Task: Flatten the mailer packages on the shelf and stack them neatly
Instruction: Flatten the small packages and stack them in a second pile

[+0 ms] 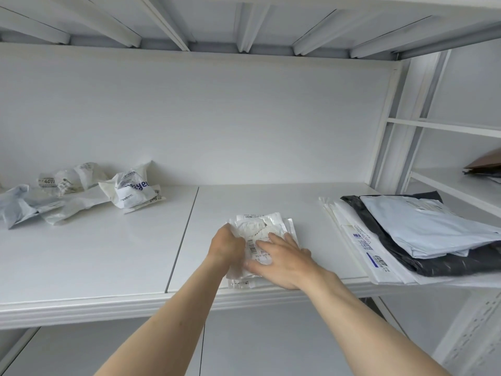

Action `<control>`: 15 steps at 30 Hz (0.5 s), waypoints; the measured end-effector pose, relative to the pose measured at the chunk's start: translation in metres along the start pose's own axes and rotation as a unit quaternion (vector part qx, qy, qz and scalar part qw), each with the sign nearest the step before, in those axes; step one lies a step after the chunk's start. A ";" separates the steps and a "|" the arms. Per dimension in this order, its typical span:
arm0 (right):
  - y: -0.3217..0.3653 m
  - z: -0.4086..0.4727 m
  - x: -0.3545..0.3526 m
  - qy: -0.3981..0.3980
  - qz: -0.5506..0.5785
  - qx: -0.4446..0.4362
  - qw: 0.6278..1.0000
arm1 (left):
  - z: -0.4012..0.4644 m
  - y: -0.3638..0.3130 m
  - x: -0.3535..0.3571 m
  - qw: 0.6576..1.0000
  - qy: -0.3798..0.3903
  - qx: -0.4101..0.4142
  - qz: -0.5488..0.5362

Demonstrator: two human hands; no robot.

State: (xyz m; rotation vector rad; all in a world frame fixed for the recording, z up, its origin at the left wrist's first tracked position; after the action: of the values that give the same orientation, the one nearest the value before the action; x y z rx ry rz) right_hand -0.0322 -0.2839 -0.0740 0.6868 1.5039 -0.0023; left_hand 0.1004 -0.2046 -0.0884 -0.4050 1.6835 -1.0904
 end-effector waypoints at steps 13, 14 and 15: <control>0.002 -0.004 0.003 -0.025 -0.071 -0.045 0.996 | -0.012 0.004 0.000 1.000 0.007 -0.007 0.015; 0.003 -0.004 0.003 -0.020 -0.070 -0.040 0.997 | -0.014 0.004 0.000 1.000 0.010 -0.007 0.013; 0.005 -0.005 0.003 -0.012 -0.069 -0.035 0.997 | -0.016 0.003 0.000 1.000 0.015 -0.008 0.009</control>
State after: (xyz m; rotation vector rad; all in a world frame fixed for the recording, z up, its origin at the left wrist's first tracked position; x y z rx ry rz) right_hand -0.0341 -0.2764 -0.0742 0.5245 1.5189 -0.0636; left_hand 0.0870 -0.1955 -0.0898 -0.3841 1.7191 -1.0747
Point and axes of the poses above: each hand's wrist, its own z-axis towards the middle knuckle, its own x-axis out of the palm, y = z × x, the point moved 9 cm from there along z, towards the middle knuckle, and after that the axes turned 7 degrees about z, right-handed, at the moved point
